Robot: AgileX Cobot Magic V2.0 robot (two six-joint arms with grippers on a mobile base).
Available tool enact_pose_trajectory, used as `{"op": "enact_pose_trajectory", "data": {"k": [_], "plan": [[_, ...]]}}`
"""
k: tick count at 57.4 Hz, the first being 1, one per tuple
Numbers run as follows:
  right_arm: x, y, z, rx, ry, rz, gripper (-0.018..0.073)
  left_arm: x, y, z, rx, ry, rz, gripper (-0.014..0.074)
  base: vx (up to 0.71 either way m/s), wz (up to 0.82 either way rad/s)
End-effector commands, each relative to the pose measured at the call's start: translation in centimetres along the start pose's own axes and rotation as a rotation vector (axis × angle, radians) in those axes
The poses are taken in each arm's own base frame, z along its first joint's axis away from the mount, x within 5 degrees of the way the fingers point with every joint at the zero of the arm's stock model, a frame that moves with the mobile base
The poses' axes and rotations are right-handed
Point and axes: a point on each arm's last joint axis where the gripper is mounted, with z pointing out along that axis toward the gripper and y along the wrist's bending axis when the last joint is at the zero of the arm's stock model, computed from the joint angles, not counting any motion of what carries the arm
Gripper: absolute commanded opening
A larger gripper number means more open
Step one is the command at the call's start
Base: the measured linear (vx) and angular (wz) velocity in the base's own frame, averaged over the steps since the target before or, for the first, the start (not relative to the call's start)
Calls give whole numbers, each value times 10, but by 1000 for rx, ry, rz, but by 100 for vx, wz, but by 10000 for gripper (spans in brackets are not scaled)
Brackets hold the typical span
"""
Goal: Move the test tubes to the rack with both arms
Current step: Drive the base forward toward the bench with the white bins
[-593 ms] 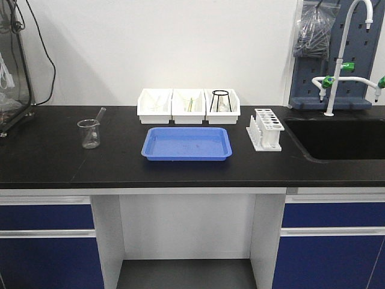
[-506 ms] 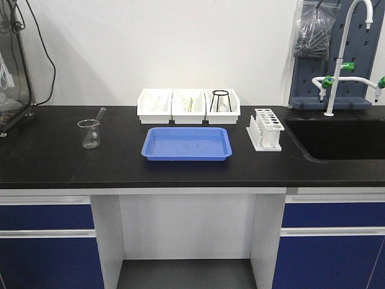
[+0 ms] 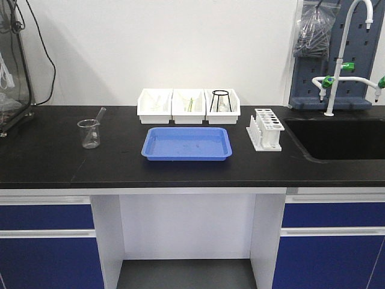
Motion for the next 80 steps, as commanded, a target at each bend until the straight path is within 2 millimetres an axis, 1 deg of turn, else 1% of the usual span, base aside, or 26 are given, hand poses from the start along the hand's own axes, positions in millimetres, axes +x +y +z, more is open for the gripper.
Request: {"op": "enact_pose_trajectory", "data": {"k": [1, 41, 80], "plan": [[-4, 0, 0, -1, -81, -15, -7, 1, 0, 1, -6, -63, -17, -15, 0, 0], [-4, 0, 0, -1, -81, -15, -7, 1, 0, 1, -6, -63, -17, -15, 7, 0], [-4, 0, 0, -1, -81, -15, -7, 1, 0, 1, -6, -63, -17, -15, 34, -2]]}}
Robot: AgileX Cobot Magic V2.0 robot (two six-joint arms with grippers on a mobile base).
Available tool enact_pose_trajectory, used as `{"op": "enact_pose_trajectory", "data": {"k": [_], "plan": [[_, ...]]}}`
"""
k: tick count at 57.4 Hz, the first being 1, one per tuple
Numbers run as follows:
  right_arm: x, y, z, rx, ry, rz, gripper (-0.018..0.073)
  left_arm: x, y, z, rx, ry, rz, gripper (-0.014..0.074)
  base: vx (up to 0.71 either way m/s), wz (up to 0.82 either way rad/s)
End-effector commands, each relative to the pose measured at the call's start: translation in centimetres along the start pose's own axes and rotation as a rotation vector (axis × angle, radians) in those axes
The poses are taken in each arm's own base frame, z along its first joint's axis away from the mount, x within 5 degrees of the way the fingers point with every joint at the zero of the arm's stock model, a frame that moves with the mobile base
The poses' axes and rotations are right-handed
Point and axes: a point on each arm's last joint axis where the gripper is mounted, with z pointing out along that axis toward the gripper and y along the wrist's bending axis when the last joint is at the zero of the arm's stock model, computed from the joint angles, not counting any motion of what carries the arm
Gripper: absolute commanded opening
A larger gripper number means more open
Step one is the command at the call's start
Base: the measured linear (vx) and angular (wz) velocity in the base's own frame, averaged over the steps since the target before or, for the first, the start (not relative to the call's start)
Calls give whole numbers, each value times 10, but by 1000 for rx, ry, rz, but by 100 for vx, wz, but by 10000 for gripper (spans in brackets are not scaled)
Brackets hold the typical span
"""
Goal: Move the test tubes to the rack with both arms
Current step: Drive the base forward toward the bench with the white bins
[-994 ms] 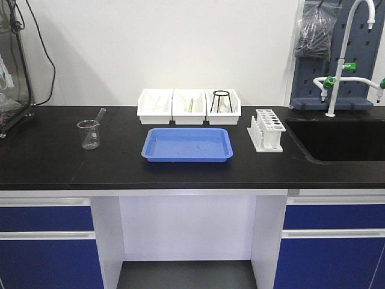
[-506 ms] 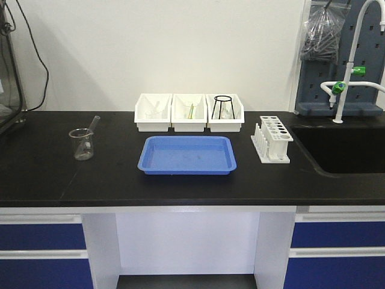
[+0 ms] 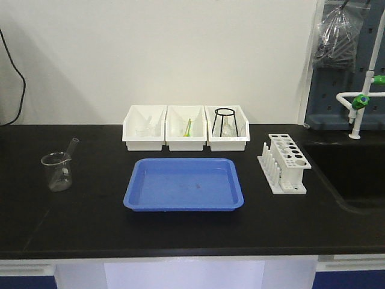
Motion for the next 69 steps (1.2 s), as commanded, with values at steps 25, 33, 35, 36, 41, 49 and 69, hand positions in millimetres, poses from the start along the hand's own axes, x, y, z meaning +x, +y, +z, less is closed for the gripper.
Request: {"op": "enact_pose_trajectory", "data": {"k": [25, 33, 35, 36, 41, 49, 69], "plan": [[-4, 0, 0, -1, -81, -15, -7, 1, 0, 1, -6, -63, -17, -15, 40, 4], [-4, 0, 0, -1, -81, -15, -7, 1, 0, 1, -6, -63, -17, -15, 37, 4], [-4, 0, 0, -1, -81, -15, -7, 1, 0, 1, -6, -63, -17, -15, 36, 3], [-4, 0, 0, -1, -81, -15, -7, 1, 0, 1, -6, -63, -17, -15, 35, 2], [-4, 0, 0, -1, -81, -15, -7, 1, 0, 1, -6, -63, -17, -15, 34, 1], [-4, 0, 0, -1, -81, -15, -7, 1, 0, 1, -6, -63, -17, -15, 33, 0], [-4, 0, 0, -1, -81, -15, -7, 1, 0, 1, -6, -63, -17, -15, 29, -1]]}}
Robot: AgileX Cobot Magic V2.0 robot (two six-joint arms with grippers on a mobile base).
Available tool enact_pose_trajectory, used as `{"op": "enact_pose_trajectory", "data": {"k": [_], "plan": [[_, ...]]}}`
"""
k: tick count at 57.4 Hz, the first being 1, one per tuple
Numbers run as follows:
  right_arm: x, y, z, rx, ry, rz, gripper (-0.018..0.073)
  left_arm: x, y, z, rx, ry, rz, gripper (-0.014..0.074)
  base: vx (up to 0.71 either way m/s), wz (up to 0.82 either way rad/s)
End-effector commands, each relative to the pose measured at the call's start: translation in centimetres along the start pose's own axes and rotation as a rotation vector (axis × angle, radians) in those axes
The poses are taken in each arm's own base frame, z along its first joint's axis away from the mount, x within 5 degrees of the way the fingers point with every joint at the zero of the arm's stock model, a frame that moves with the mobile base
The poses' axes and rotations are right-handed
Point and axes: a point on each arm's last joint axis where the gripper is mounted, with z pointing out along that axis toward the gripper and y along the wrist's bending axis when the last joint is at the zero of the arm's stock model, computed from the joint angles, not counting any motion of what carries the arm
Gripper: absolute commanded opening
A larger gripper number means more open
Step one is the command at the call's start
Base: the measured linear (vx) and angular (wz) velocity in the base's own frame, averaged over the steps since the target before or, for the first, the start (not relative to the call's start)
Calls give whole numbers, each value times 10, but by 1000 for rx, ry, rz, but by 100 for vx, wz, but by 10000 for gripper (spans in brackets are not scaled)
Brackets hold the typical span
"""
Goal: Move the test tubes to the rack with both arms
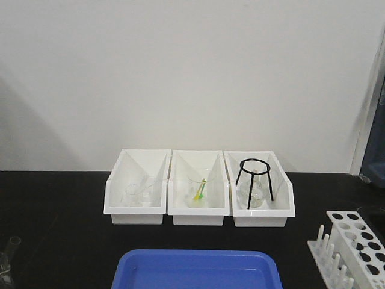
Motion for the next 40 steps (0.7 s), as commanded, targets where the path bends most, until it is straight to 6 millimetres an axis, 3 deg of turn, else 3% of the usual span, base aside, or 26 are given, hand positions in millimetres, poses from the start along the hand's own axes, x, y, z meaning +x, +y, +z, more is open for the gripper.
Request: {"op": "enact_pose_trajectory", "data": {"k": [1, 40], "plan": [[-4, 0, 0, -1, -81, -15, -7, 1, 0, 1, -6, -63, -17, -15, 22, 1], [-4, 0, 0, -1, -81, -15, -7, 1, 0, 1, -6, -63, -17, -15, 5, 0]]}}
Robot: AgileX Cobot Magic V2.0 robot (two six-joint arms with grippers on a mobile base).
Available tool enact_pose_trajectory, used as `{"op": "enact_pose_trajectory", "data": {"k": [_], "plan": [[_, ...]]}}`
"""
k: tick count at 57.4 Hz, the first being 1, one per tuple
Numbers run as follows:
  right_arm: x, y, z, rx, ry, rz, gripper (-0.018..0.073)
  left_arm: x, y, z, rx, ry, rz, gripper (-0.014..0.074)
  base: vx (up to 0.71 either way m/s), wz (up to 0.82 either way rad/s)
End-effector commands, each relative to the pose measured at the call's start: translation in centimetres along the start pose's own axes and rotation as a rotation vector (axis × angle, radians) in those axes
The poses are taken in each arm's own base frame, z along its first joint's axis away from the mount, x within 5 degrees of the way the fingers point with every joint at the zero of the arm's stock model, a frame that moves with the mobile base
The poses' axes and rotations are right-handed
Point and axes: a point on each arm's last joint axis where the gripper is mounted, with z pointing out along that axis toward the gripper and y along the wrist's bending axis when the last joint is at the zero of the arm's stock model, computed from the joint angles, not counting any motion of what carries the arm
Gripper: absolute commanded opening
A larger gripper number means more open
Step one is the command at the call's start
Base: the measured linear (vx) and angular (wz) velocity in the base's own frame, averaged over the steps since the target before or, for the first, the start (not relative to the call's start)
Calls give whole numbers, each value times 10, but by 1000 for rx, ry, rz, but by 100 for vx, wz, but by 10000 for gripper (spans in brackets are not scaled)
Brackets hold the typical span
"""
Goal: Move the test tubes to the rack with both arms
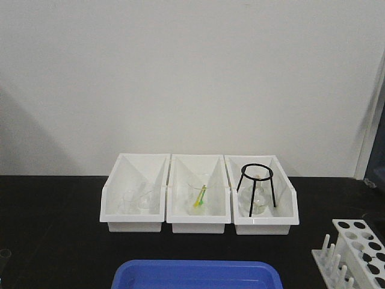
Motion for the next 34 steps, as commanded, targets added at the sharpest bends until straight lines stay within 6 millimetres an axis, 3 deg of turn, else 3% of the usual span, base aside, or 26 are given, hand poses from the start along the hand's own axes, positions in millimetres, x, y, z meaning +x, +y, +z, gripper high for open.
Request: {"op": "enact_pose_trajectory", "data": {"k": [1, 34], "plan": [[-4, 0, 0, -1, -81, -15, -7, 1, 0, 1, -6, -63, -17, -15, 0, 0], [-4, 0, 0, -1, -81, -15, -7, -7, 1, 1, -20, -155, 20, -15, 0, 0]]}}
